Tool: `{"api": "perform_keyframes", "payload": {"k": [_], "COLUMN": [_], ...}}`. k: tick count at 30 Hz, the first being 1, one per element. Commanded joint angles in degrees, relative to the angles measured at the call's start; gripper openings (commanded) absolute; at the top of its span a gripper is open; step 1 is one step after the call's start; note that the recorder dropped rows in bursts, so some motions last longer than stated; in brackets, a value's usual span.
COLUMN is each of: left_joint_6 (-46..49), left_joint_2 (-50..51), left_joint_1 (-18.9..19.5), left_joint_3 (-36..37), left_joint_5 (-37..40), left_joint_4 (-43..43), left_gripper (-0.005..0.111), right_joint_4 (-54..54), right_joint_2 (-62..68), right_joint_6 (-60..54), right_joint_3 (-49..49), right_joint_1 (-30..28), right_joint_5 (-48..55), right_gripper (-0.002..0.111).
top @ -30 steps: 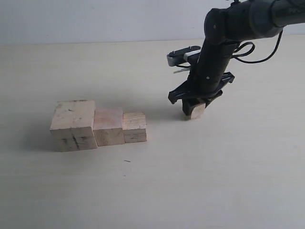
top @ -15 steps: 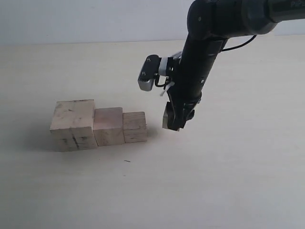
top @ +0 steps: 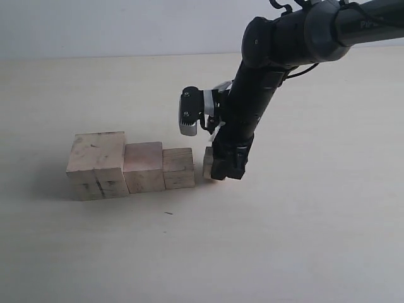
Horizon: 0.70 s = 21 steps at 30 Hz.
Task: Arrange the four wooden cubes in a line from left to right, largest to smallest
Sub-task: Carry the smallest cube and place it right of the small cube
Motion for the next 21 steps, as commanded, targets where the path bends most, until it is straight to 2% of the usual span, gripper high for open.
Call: {"api": "perform_keyframes", "payload": {"k": [1,7,21], "left_joint_6": [0.00,0.00,0.00], "left_joint_2": [-0.37,-0.37,-0.37], "left_joint_1": [0.17,0.17,0.17], "left_joint_3": [-0.06,-0.06,-0.06], "left_joint_5": [-0.15,-0.15,-0.15], "left_joint_4": [0.17,0.17,0.17], "left_gripper": [0.000,0.000,0.000], "right_joint_4": [1.17,-3.47,-3.01], "right_joint_2": [0.49,2.60,2.60], "right_joint_6": [-3.26,-3.33,-1.91], "right_joint_3": [0.22,0.01,0.01], "right_joint_1": [1.06,4.14,4.12], "right_joint_5": [-0.71,-2.17,-6.79], "right_gripper": [0.000,0.000,0.000]}}
